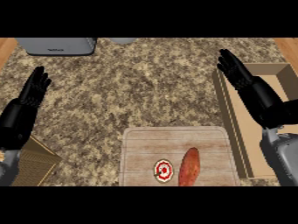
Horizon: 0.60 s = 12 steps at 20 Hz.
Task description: Pick the sweet potato from the cutting board and place it in the cardboard box
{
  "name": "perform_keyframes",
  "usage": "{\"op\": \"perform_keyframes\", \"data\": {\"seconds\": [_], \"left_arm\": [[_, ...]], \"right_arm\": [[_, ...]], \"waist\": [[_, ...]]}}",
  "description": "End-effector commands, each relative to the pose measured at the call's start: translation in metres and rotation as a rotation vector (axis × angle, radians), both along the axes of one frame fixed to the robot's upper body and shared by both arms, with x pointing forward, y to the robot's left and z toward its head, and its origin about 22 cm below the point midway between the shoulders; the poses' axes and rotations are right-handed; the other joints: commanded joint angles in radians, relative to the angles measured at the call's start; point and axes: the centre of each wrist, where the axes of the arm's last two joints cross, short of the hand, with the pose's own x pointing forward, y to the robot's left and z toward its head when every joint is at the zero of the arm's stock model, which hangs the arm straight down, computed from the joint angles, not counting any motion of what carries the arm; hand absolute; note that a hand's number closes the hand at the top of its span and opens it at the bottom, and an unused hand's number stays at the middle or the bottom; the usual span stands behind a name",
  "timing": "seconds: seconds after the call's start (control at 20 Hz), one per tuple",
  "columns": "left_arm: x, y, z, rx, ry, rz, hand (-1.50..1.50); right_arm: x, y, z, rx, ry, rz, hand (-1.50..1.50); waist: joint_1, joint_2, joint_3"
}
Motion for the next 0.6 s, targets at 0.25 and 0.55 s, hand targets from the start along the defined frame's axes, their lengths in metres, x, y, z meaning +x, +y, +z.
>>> {"op": "perform_keyframes", "data": {"seconds": [0.25,0.55], "left_arm": [[-0.024,0.022,-0.014,-0.17,0.115,0.265,0.0],[-0.034,0.008,-0.007,-0.268,0.177,0.231,0.0]], "right_arm": [[-0.076,-0.114,-0.065,0.192,0.097,-0.917,1.5],[-0.163,-0.115,-0.122,-0.195,0.126,-1.132,-1.5]], "waist": [[-0.159,-0.015,0.028],[-0.103,0.003,0.022]]}}
